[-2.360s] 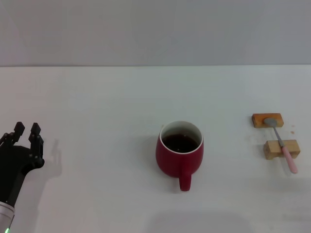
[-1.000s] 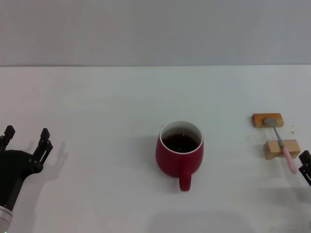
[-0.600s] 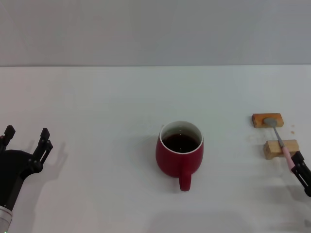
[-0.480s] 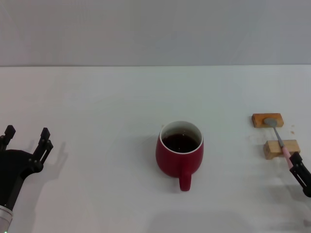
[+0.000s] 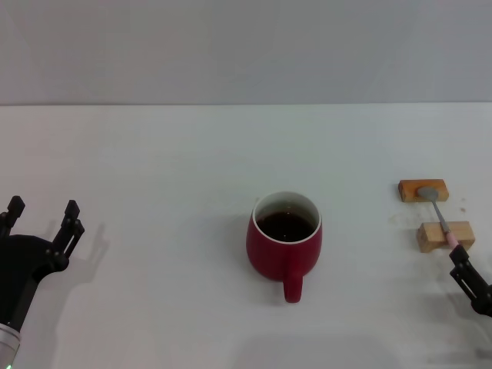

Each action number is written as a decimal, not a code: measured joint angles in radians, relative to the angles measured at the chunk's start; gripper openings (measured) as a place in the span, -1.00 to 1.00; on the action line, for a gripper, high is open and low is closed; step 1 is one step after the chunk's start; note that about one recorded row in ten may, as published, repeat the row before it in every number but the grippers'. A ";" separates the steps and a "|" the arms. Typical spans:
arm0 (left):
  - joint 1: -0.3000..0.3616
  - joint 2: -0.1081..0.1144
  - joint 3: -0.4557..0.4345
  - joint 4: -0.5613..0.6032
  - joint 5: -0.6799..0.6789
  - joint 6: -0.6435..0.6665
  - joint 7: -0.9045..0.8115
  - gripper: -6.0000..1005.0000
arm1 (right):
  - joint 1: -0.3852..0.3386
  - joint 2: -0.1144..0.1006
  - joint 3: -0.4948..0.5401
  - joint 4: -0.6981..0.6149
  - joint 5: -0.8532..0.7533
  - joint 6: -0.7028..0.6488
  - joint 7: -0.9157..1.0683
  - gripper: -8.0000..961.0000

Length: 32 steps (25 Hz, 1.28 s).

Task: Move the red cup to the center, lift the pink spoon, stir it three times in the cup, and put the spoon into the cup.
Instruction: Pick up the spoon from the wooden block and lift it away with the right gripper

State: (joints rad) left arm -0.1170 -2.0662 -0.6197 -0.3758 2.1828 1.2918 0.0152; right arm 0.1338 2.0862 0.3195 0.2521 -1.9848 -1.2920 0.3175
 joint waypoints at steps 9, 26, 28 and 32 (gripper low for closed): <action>0.001 0.000 0.001 0.000 0.000 0.000 0.000 0.62 | 0.010 0.000 -0.014 0.005 0.000 0.004 0.000 0.57; 0.000 0.000 0.002 0.000 0.000 -0.001 -0.001 0.62 | 0.020 0.000 -0.014 0.004 0.007 0.033 -0.008 0.57; 0.000 0.000 0.002 -0.001 0.000 -0.002 -0.001 0.62 | 0.020 0.000 -0.007 0.003 0.008 0.036 -0.008 0.57; 0.000 0.000 0.002 -0.002 0.000 -0.002 -0.002 0.62 | 0.020 0.000 -0.004 0.003 0.009 0.042 -0.008 0.57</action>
State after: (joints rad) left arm -0.1166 -2.0662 -0.6181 -0.3781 2.1828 1.2899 0.0137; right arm 0.1535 2.0861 0.3159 0.2547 -1.9760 -1.2504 0.3097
